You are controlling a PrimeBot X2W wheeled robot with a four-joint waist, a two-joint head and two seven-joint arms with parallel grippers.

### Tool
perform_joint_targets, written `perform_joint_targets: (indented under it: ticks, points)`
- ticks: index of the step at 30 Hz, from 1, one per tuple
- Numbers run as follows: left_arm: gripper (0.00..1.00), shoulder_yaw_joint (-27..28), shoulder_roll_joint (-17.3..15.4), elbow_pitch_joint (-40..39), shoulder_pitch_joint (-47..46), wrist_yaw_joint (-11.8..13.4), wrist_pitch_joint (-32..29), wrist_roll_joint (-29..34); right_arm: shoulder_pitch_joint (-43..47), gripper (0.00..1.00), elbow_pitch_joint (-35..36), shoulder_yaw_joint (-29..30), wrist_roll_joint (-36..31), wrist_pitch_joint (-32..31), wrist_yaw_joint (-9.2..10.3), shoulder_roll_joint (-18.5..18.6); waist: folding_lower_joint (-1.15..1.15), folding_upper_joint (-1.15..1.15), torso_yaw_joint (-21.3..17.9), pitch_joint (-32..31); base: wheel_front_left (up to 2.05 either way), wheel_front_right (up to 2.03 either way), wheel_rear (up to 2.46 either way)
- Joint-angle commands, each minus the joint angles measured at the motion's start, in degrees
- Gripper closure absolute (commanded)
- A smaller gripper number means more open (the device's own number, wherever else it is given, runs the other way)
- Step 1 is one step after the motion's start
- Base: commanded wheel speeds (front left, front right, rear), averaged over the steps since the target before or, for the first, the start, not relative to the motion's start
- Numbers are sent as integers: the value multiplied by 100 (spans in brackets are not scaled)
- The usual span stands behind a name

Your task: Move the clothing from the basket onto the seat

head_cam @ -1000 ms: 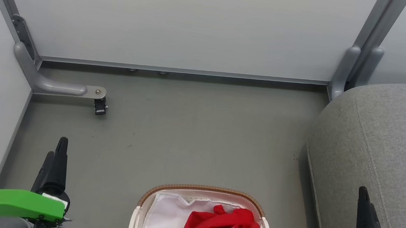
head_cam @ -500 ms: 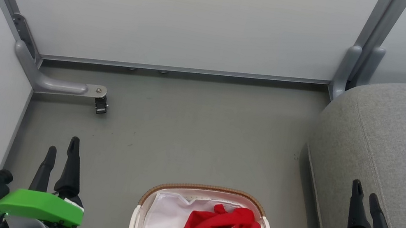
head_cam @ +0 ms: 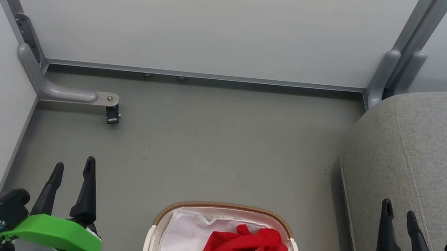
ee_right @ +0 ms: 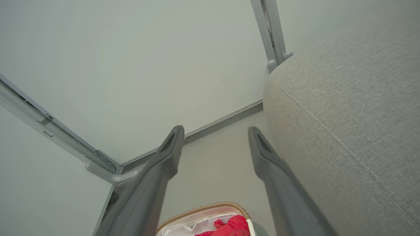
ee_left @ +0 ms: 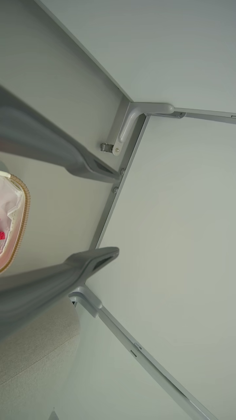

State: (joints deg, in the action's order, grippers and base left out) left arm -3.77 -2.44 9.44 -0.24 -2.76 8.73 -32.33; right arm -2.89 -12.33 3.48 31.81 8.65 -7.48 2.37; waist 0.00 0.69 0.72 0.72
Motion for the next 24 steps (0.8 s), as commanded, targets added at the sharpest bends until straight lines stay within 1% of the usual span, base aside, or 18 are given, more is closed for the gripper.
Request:
perform_joint_targets:
  ticks: [1,5,10,17,24]
  points:
    - [0,-16,-44,-30,51,27,54,164,19,0,21,-8,-183,63,-1,40,0,-41,2,3,0,0,0]
    - [0,-60,-45,31,53,28,109,435,23,0,12,-20,-436,118,-1,43,0,-43,5,13,0,0,0]
    - [0,-83,-49,91,62,42,174,674,22,0,5,-31,-754,188,-1,45,0,-45,12,25,0,0,0]
    - [0,-127,-52,118,73,-10,268,993,46,0,-17,-61,-1152,277,-2,49,0,-49,34,41,0,0,0]
    - [0,-148,-54,148,110,14,358,1286,75,0,-20,-84,-1504,368,-2,52,0,-53,51,52,0,0,0]
